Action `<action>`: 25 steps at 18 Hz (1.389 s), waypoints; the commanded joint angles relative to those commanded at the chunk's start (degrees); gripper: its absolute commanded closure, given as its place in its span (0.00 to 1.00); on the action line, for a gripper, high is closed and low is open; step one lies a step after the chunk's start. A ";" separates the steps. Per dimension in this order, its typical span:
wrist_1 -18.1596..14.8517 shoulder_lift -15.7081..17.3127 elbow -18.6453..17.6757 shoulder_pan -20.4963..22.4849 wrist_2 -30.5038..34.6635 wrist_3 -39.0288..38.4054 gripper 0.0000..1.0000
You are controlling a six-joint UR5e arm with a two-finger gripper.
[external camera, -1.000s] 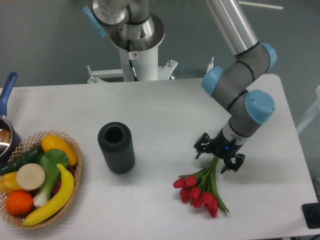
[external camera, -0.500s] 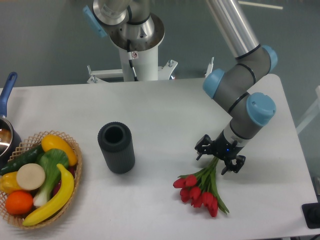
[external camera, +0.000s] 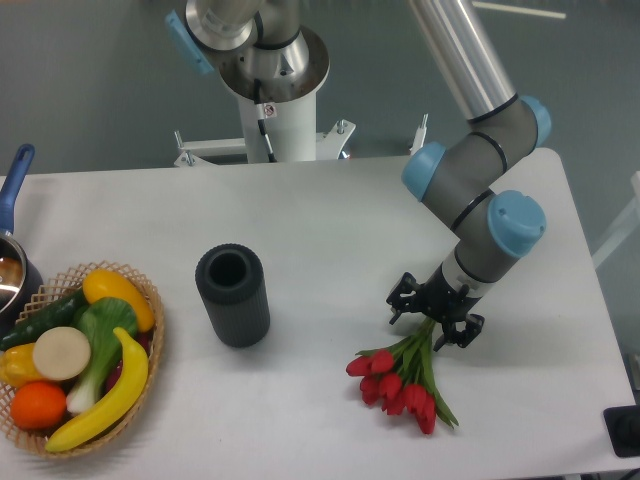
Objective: Pick up the flowers from the table
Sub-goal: 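Lower the gripper around the tulip stems near the tie, then close the gripper on the tulip stems, then lift the gripped tulip bundle up off the table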
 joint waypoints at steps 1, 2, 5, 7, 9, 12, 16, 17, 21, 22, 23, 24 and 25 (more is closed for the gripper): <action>0.00 0.00 0.00 0.00 0.00 0.00 0.42; 0.00 0.00 0.00 0.00 0.00 0.00 0.49; -0.09 0.00 0.35 0.00 0.00 0.00 0.58; -0.09 0.00 0.35 0.00 0.00 0.00 0.62; -0.17 0.09 0.44 0.00 -0.09 0.00 0.65; -0.44 0.53 0.53 0.17 -0.18 0.00 0.67; -0.62 1.05 0.44 0.17 -0.44 -0.09 0.71; -0.62 1.49 0.53 0.26 -0.61 -0.09 0.71; -0.44 5.17 0.53 -0.52 -0.79 -0.17 0.71; -0.35 6.58 0.53 -1.05 -0.88 -0.35 0.71; -0.26 7.72 0.53 -1.14 -1.14 -0.26 0.71; -0.09 8.69 0.70 -1.14 -2.19 -0.26 0.71; 0.09 9.49 0.97 -0.97 -3.68 -0.26 0.71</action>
